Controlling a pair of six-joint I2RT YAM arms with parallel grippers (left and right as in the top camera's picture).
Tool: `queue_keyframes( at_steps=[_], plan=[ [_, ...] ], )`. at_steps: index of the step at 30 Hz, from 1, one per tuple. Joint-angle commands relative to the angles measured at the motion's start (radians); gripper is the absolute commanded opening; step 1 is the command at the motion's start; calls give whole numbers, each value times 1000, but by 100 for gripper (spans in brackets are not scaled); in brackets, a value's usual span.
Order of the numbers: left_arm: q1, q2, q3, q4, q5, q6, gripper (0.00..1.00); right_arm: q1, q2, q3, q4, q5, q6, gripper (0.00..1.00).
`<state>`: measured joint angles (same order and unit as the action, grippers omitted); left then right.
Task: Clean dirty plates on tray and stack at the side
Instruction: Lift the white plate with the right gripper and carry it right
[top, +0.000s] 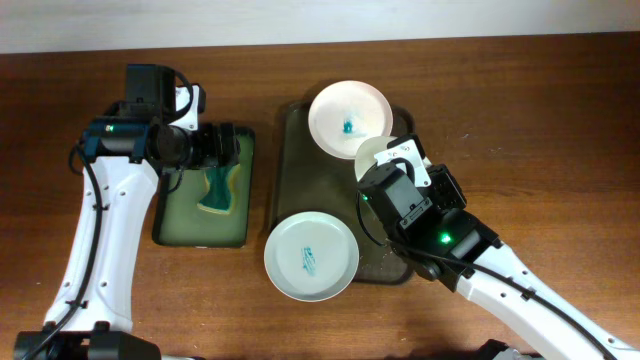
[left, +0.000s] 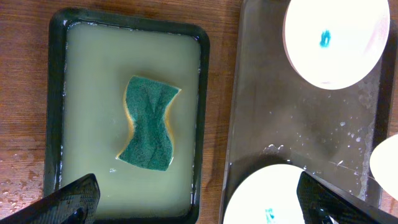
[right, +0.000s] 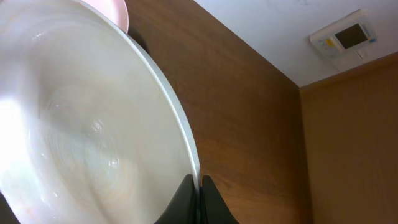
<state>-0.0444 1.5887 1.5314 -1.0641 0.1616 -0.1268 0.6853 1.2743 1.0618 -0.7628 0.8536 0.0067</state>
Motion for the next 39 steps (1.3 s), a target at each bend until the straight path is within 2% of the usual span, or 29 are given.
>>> queue_keyframes(
  at_steps=[1, 7, 10, 15, 34, 39],
  plan=[
    [2, -1, 3, 1, 14, 16, 100, 8, -5, 4, -1, 33, 5, 4],
    [2, -1, 3, 1, 14, 16, 100, 26, -5, 4, -74, 40, 5, 4],
    [2, -1, 3, 1, 14, 16, 99, 148, -5, 4, -90, 291, 58, 4],
    [2, -1, 3, 1, 14, 16, 99, 272, -5, 4, -53, 487, 53, 4],
    [2, -1, 3, 1, 14, 16, 99, 293, -5, 4, -49, 486, 49, 4],
    [2, -1, 3, 1, 14, 16, 99, 290, -5, 4, -42, 469, 6, 4]
  ],
)
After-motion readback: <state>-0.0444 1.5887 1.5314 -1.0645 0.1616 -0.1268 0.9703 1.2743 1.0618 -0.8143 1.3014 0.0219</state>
